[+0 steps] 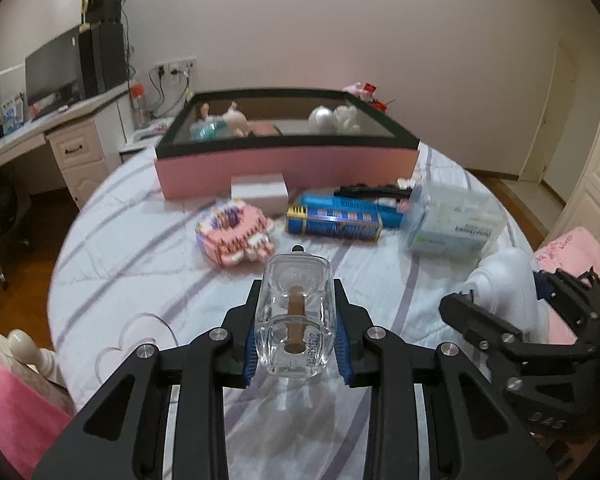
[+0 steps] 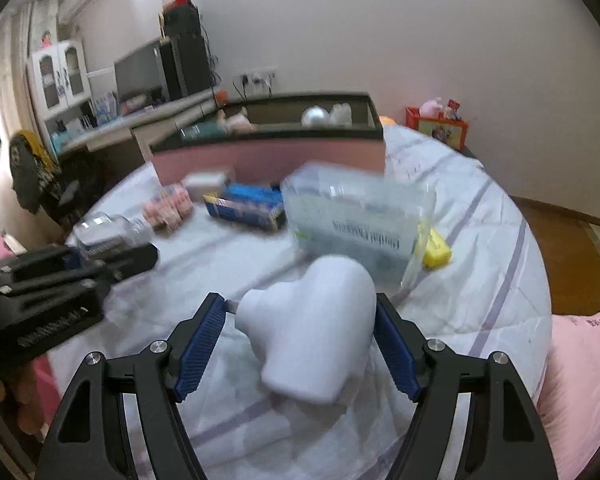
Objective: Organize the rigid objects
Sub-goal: 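Lift the white fan and glass jar and carry both over the pink box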
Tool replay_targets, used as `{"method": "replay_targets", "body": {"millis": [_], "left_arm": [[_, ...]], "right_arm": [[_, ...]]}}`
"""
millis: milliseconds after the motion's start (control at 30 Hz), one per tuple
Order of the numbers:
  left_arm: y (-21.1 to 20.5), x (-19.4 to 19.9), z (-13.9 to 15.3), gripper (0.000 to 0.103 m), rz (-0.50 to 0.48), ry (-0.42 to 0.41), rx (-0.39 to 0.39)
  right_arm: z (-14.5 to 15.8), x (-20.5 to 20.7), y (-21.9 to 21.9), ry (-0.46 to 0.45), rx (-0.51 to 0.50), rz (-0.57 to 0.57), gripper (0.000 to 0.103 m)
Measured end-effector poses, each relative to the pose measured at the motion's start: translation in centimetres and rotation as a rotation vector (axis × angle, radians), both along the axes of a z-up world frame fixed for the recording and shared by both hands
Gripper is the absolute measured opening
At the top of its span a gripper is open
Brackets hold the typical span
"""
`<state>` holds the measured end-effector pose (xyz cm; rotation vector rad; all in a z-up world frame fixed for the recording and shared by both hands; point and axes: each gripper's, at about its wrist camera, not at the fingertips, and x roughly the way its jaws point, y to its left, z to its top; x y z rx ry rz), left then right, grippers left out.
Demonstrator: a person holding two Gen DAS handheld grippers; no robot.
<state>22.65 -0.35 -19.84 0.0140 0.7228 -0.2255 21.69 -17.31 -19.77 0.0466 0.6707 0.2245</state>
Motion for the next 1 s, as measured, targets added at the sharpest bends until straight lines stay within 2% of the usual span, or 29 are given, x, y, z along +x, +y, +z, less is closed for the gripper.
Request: {"method": "replay_targets", "body": {"millis": [233, 667, 867, 1000], "left_arm": [[0.1, 0.3, 2.8, 0.030, 0.014, -0.069, 0.019], [-0.2, 2.3, 7.3, 0.030, 0.034, -0.183, 0.052], [-0.4, 5.3, 8.9, 0.030, 0.010, -0.197, 0.058], [-0.4, 9.1, 9.5, 0.030, -0.008, -0.177, 0.054]], "right_arm": [[3.6, -0.1, 0.3, -0.084, 0.015, 0.021, 0.075], [7.8, 2.2, 0.8, -0.178, 0.001, 0.030, 0.075], [9.6, 5.2, 0.9, -0.199, -0.014, 0.047, 0.075], [10.3, 8.7, 0.7, -0.186, -0.030, 0.055, 0.075]]}}
